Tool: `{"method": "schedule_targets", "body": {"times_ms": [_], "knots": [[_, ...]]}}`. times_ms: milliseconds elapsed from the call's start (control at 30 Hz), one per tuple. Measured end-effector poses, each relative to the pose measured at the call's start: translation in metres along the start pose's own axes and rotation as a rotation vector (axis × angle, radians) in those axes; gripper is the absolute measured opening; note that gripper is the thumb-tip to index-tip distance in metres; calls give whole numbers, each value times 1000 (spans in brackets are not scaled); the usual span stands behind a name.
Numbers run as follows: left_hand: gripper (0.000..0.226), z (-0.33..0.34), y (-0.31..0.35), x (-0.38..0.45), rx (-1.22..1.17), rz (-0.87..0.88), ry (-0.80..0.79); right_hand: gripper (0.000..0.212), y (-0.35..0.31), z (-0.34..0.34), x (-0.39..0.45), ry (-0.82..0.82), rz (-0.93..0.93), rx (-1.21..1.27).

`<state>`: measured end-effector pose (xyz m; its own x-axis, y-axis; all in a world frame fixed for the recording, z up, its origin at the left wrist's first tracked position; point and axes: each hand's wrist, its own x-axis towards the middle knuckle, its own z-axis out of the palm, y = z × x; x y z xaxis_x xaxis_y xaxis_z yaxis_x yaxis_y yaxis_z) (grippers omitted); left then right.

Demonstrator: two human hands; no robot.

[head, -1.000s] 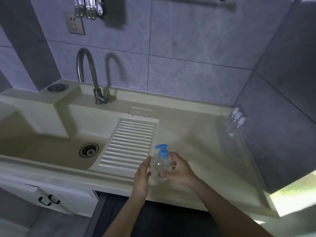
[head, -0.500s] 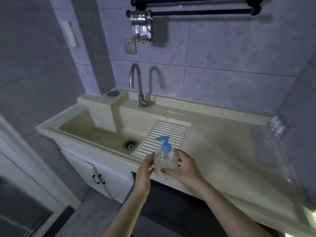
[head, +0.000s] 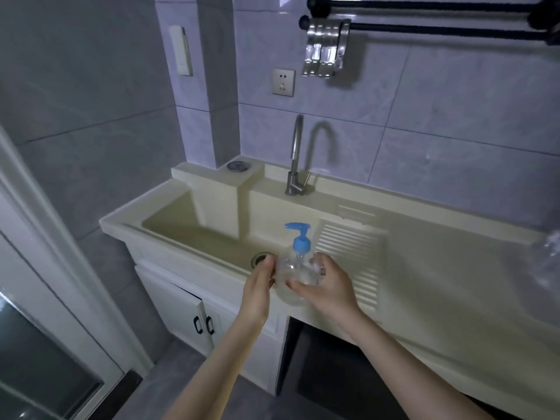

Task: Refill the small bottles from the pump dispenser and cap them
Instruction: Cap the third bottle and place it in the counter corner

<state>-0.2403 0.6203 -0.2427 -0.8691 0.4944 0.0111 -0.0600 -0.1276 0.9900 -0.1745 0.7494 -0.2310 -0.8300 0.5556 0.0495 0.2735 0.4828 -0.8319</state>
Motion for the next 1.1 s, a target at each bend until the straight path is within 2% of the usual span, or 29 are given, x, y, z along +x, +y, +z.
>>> {"method": "schedule_targets", "body": {"times_ms": [133,233,367,600,733,900,1000,1100], "knots": [[40,-62,1,58,43,9,-55,44,-36,51,37,76,14,-11],[58,-106,10,96,13,-8,-66,42,-61,89,68,81,27,30],[40,-149,29,145,-48,2,-89,58,-86,130,113,130,39,53],[46,-161,28,218,-62,64,-110,44,-103,149,178,192,21,-46],[68,-164,14,277,72,36,-160,38,-107,161,230,236,31,-54],[60,-170,17,345,159,-32,-185,41,-96,177,304,207,94,-17],[35,-163,15,401,197,-101,-181,45,-82,183,358,202,126,17],[32,-146,15,461,240,-169,-195,51,-67,183,411,207,144,-14]]}}
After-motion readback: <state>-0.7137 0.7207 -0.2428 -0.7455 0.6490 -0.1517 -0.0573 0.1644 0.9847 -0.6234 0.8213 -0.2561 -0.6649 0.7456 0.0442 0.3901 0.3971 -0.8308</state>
